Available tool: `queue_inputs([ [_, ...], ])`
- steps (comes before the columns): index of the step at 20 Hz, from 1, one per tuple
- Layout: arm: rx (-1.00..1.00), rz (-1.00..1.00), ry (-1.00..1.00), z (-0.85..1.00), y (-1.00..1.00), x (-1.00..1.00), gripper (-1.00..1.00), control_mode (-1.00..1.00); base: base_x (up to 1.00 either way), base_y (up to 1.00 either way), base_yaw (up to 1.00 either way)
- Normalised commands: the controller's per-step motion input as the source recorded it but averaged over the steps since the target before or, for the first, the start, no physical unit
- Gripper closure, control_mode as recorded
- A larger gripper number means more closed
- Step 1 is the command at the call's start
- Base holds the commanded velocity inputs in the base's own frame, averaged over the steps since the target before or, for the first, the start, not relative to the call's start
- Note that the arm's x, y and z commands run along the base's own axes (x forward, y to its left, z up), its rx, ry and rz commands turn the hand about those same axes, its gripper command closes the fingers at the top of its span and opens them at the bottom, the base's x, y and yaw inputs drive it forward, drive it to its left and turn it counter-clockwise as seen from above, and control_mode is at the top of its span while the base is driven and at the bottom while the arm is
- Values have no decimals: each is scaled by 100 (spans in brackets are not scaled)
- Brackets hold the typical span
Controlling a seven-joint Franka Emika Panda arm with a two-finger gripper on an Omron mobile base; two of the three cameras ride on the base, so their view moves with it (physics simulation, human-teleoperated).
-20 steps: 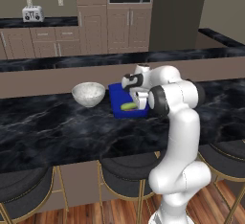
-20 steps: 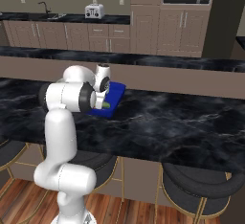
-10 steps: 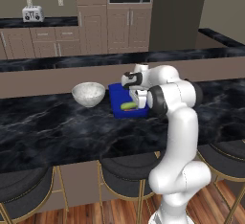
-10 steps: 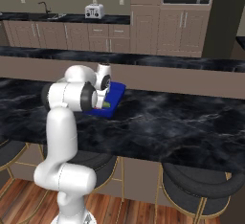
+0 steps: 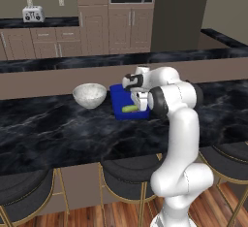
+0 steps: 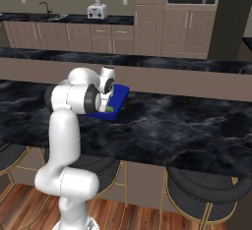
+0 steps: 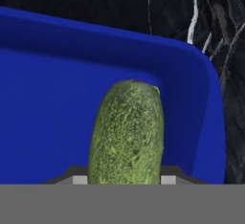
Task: Place the two vegetables and bowl onto the tray for setting up a vegetable dip station.
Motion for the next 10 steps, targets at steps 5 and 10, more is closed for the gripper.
queue_inputs([
  [5, 0, 0, 7, 0, 0, 0, -100, -100, 0, 0, 0],
  [10, 0, 0, 2, 0, 0, 0, -100, -100, 0, 0, 0],
])
